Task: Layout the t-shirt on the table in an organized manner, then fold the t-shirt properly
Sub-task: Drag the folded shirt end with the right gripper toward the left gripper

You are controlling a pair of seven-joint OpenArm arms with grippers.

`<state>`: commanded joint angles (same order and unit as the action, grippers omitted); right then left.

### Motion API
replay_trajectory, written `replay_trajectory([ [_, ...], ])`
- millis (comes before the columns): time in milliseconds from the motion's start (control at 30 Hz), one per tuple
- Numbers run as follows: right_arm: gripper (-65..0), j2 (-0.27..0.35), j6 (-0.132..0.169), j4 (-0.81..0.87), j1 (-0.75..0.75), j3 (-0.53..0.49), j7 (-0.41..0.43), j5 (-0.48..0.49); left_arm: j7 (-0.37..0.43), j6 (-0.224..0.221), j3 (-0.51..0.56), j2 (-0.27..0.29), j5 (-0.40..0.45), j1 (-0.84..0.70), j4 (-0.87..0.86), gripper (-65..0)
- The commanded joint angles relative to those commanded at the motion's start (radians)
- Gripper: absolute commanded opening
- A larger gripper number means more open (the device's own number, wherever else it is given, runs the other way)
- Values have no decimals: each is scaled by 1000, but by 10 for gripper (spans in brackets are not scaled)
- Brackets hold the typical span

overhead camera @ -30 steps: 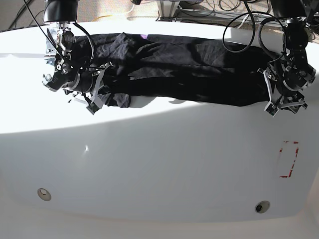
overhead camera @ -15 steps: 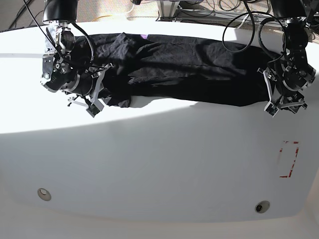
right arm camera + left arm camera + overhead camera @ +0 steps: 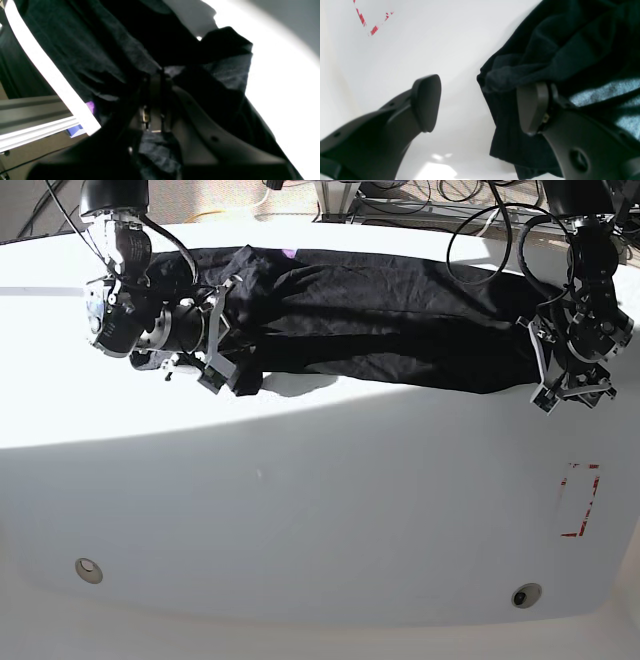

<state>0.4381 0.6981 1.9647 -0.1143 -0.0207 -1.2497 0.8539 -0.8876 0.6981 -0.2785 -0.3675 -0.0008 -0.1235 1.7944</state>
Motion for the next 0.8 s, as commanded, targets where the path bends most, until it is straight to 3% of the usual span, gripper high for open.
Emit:
replay_trajectory([
  [167,-650,78,0,2,-8,-91,5,84,0,0,0,-2,0,0,0,-217],
  [433,-650,158,0,2,-6,-193,5,95,0,0,0,-3,0,-2,0,-217],
  [800,-650,206,0,-3,-8,-324,-2,92,0,0,-2,-3,-2,-2,-60,-217],
])
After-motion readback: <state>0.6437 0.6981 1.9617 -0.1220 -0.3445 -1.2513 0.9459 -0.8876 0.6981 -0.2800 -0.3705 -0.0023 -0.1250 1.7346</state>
